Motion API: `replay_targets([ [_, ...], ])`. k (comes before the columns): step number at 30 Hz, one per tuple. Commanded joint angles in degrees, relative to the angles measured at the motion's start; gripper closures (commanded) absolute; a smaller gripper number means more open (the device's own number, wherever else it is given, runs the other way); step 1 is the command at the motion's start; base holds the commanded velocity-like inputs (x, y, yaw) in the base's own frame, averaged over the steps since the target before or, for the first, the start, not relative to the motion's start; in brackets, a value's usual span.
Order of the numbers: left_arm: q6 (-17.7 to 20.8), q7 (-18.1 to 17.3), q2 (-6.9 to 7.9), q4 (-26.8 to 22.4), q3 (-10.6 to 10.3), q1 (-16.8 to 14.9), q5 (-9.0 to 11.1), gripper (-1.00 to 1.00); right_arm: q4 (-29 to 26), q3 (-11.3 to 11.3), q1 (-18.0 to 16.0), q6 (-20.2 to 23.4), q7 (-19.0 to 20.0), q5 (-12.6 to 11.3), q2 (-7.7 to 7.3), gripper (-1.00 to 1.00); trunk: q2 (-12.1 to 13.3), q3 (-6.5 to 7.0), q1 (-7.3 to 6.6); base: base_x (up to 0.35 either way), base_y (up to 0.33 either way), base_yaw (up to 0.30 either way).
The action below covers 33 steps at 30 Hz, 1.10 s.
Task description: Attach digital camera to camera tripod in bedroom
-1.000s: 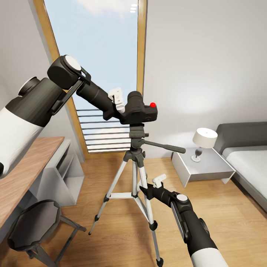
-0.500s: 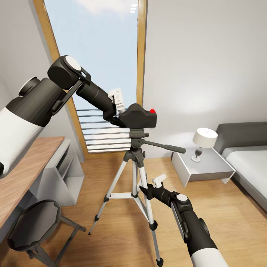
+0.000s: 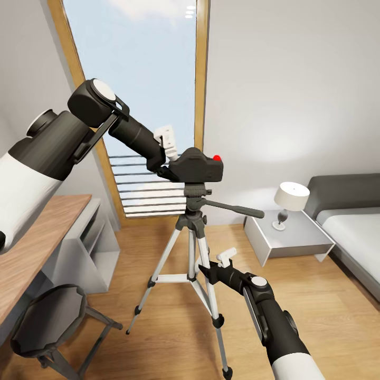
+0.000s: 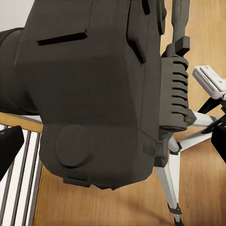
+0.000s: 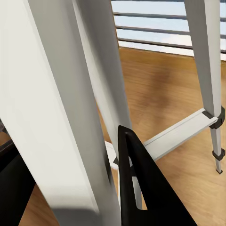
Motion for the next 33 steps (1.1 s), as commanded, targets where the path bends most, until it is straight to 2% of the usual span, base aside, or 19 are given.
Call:
replay_targets([
  [1, 0.61, -0.43, 0.04, -0.07, -0.05, -0.09, -0.41, -1.00, 0.52, -0.27, -0.04, 0.14, 0.40, 2.19, 0.04, 1.00, -0.10, -0.13, 0.05, 0.000, 0.000, 0.000],
  [8, 0.72, -0.29, 0.09, 0.05, 0.10, -0.09, -0.14, -1.00, 0.52, -0.26, -0.04, 0.14, 0.41, 2.19, 0.04, 1.00, -0.10, -0.13, 0.05, 0.000, 0.000, 0.000],
  [13, 0.89, -0.20, 0.29, 0.30, 1.27, -0.07, 0.23, -1.00, 0.34, -0.26, -0.04, 0.11, 0.47, 2.19, 0.04, 1.00, -0.10, -0.13, 0.05, 0.000, 0.000, 0.000],
  [17, 1.07, -0.19, 0.42, 0.40, 4.14, -0.05, 0.38, -1.00, 0.05, -0.24, -0.04, 0.11, 0.52, 2.16, 0.04, 1.00, -0.10, -0.13, 0.05, 0.000, 0.000, 0.000],
  [18, 1.19, -0.25, 0.46, 0.72, 6.02, -0.07, 0.48, -1.00, -0.07, -0.22, -0.04, 0.12, 0.54, 2.17, 0.04, 1.00, -0.10, -0.13, 0.05, 0.000, 0.000, 0.000],
  [20, 1.31, -0.36, 0.46, 1.51, 7.73, -0.07, 0.55, -1.00, -0.14, -0.21, -0.04, 0.15, 0.55, 2.18, 0.04, 1.00, -0.10, -0.13, 0.05, 0.000, 0.000, 0.000],
  [21, 1.47, -0.50, 0.47, 2.84, 9.08, -0.08, 0.59, -1.00, -0.19, -0.17, -0.04, 0.18, 0.56, 2.18, 0.04, 1.00, -0.10, -0.13, 0.05, 0.000, 0.000, 0.000],
  [26, 2.31, -0.92, 0.77, 8.65, 11.03, -0.05, 1.06, -1.00, -0.32, -0.05, -0.04, 0.34, 0.57, 2.19, 0.04, 1.00, -0.10, -0.13, 0.05, 0.000, 0.000, 0.000],
  [30, 3.03, -1.08, 1.72, 12.06, 11.44, -0.05, 2.25, -1.00, -0.91, 0.04, -0.04, 0.69, 0.57, 2.24, 0.09, 1.00, -0.10, -0.13, 0.05, 0.000, 0.000, 0.000],
  [33, 3.42, -1.09, 3.05, 14.88, 11.58, 0.28, 3.90, -1.00, -2.16, 0.11, -0.04, 0.92, 0.57, 2.42, 0.20, 1.00, -0.10, -0.13, 0.05, 0.000, 0.000, 0.000],
])
